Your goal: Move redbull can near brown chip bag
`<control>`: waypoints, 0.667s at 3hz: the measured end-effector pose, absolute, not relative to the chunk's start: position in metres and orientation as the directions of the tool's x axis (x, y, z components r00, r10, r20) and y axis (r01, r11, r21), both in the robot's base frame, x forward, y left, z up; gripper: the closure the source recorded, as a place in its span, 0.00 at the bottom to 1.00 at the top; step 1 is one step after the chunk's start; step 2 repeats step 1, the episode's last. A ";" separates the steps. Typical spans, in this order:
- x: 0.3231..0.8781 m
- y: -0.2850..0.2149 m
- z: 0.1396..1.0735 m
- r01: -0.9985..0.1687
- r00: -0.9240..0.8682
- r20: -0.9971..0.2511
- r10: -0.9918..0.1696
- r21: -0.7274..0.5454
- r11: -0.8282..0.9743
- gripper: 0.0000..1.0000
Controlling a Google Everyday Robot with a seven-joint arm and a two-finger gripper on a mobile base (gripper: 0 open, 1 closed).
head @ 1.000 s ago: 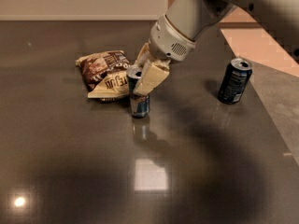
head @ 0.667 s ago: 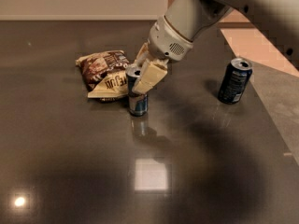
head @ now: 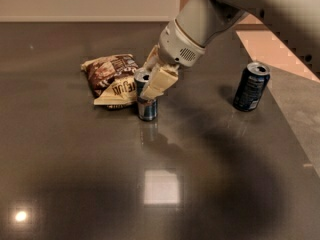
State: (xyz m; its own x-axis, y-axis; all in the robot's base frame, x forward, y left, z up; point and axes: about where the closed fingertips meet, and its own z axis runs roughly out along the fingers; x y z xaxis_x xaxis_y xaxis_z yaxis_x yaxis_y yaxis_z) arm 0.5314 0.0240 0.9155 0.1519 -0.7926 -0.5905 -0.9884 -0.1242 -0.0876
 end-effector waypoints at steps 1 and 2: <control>0.531 0.025 0.916 -0.988 0.154 -0.590 -0.792 -0.088 -0.126 0.00; 0.531 0.025 0.916 -0.988 0.154 -0.590 -0.792 -0.088 -0.126 0.00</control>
Offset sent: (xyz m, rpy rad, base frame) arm 0.0000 0.0000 0.0000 0.0000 0.0000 0.0000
